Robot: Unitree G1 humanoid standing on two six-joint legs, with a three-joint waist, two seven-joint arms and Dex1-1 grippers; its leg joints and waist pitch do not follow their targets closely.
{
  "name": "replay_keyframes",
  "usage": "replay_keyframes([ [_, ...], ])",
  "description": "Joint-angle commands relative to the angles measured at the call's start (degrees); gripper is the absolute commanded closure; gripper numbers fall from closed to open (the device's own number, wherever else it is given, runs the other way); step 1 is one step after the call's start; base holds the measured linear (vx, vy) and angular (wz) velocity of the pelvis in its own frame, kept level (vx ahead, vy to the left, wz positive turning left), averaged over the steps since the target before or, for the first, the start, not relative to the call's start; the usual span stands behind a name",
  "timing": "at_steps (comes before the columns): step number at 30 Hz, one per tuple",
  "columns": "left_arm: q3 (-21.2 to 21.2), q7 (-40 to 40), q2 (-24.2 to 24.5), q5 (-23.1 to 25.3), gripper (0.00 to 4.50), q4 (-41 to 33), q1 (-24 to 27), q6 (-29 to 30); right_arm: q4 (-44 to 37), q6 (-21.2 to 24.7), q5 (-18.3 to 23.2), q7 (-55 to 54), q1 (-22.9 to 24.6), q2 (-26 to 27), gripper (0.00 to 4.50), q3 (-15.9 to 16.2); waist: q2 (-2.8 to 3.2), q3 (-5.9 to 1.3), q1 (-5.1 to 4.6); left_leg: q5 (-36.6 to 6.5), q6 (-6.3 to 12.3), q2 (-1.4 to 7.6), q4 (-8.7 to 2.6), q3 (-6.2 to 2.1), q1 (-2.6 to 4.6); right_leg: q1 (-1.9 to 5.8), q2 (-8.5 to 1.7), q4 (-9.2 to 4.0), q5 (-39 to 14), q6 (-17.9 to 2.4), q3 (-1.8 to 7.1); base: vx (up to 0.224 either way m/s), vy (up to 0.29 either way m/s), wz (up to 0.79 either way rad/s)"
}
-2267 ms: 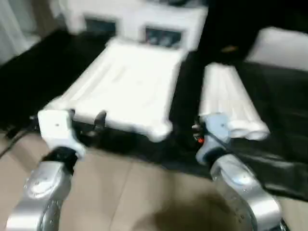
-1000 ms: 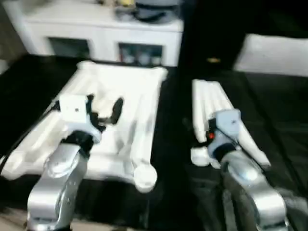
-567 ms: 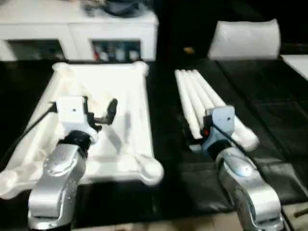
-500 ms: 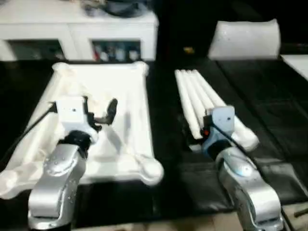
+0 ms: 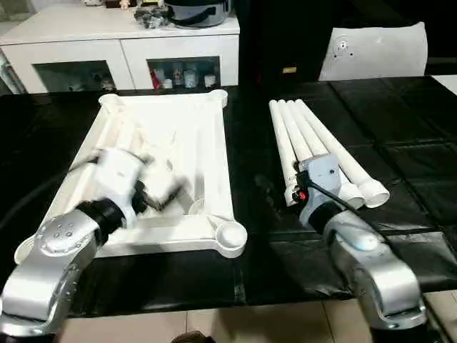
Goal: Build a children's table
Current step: Move to table
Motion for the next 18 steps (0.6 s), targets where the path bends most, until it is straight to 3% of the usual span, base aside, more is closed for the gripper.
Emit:
replay_keyframes([
  [1,0.0,-4.0,1.8,-1.2,0.34,0.3,-0.5,-0.1,-0.1,-1.0,1.2,3.3,-0.3,-1.2,0.0,1.0,0.57,-2.81,0.11,-17.4,-5.48,8.67,-5.72,-5.59,1.54,0.1,-9.46,-4.25,-4.7,-7.6,5.22,0.0,0.0,0.0],
  [4,-0.8,-7.4,3.7,-1.9,0.42,0.4,-0.5,-1.0,-0.7,-1.0,2.0,5.8,0.2,-2.7,0.0,1.4,0.75,-3.05,0.25,-13.6,-3.73,8.68,-5.43,-5.3,1.41,0.26,-9.46,-3.73,1.1,-8.6,4.94,0.0,0.0,0.0],
  [6,-4.2,-12.7,7.1,-1.7,0.54,0.6,-0.6,-1.2,-0.9,-1.6,2.7,9.0,0.9,-4.8,0.0,2.0,0.48,-3.03,0.53,-12.9,-2.29,8.66,-5.19,-5.12,1.37,0.32,-9.71,-3.97,0.4,-8.6,5.04,0.0,0.0,0.0],
  [7,-6.6,-15.5,8.3,-1.3,0.68,1.2,-0.7,-1.4,-1.4,-1.8,3.3,11.5,1.5,-6.4,0.0,2.5,0.74,-2.98,0.63,-13.0,-1.99,8.73,-5.21,-5.14,1.45,0.3,-9.62,-4.0,-0.6,-8.6,5.02,0.0,0.0,0.0],
  [10,-8.9,-17.7,8.6,-0.8,0.86,2.0,-1.0,-1.5,-2.1,-1.6,3.7,13.3,2.0,-7.8,0.0,2.7,0.71,-3.01,0.74,-13.6,-2.0,9.04,-5.41,-5.06,1.72,0.23,-9.37,-3.87,-0.8,-8.8,4.94,0.0,0.0,0.0],
  [11,-10.5,-17.8,8.9,1.0,0.92,2.9,-1.3,-2.0,-2.6,-1.3,4.0,14.2,2.3,-8.7,0.0,2.7,1.21,-2.98,0.66,-14.1,-2.35,8.99,-5.48,-5.09,1.73,0.15,-9.25,-3.85,-0.6,-9.0,4.83,0.0,0.0,0.0],
  [14,-12.4,-18.4,8.9,2.7,1.29,4.6,-1.9,-2.6,-3.8,-0.7,4.7,15.6,3.5,-10.1,0.0,2.9,0.99,-2.85,0.65,-14.8,-2.03,8.87,-5.22,-5.03,1.58,0.42,-9.85,-4.26,-2.5,-9.5,5.19,0.0,0.0,0.0],
  [18,-13.9,-19.1,8.6,3.8,1.39,7.2,-3.2,-4.6,-5.4,-0.5,4.9,17.2,5.1,-12.2,0.0,3.1,1.04,-2.8,0.73,-15.5,-1.5,9.06,-5.17,-5.19,1.67,0.42,-9.75,-4.62,-6.3,-9.3,5.2,0.0,0.0,0.0],
])
